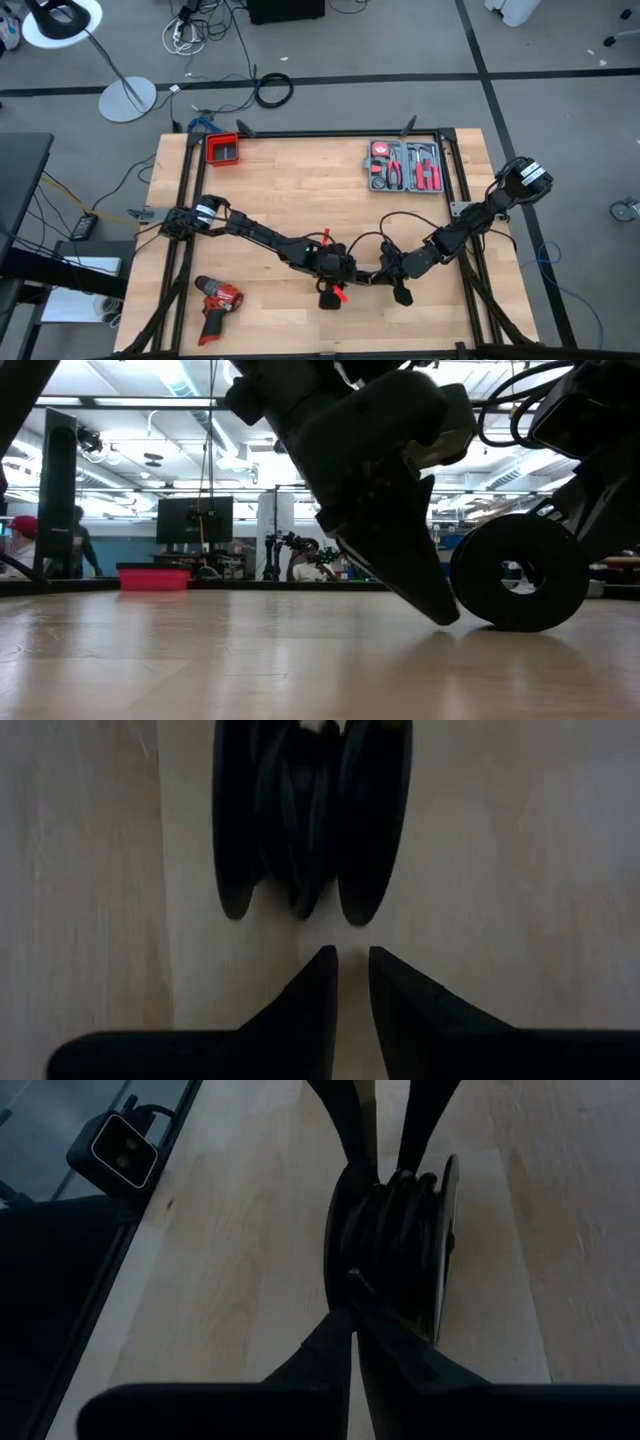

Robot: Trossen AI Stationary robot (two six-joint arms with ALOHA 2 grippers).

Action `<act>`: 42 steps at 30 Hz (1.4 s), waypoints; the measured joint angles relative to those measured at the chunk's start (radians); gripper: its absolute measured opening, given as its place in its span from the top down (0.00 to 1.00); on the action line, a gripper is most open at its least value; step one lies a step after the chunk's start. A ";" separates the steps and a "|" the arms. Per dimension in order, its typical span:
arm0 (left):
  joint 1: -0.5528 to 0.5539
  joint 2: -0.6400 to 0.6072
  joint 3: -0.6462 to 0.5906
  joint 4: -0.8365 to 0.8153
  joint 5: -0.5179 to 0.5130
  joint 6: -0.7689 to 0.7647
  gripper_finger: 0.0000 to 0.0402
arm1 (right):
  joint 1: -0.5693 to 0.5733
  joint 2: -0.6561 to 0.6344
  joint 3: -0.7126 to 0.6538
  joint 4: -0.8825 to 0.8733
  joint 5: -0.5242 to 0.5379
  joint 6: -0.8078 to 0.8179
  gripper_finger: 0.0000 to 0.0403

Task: Coil cords
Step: Coil the black wire onto the black spool

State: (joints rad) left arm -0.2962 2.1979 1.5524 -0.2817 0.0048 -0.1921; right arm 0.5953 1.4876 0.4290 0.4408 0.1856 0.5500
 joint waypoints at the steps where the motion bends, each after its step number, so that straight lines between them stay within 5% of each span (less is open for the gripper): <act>1: 0.000 0.000 0.000 -0.009 0.000 0.000 0.84 | 0.000 0.000 0.000 0.000 0.000 0.000 0.94; 33: -0.032 -0.116 0.001 -0.131 -0.038 -0.003 0.84 | 0.001 -0.002 0.000 0.012 -0.033 0.007 0.94; 42: -0.041 -0.117 0.089 -0.153 -0.042 0.033 0.84 | 0.001 -0.112 0.000 -0.054 -0.045 -0.001 0.94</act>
State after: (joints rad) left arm -0.3371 2.0808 1.6416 -0.4346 -0.0369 -0.1592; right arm 0.5964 1.3757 0.4294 0.3872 0.1401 0.5491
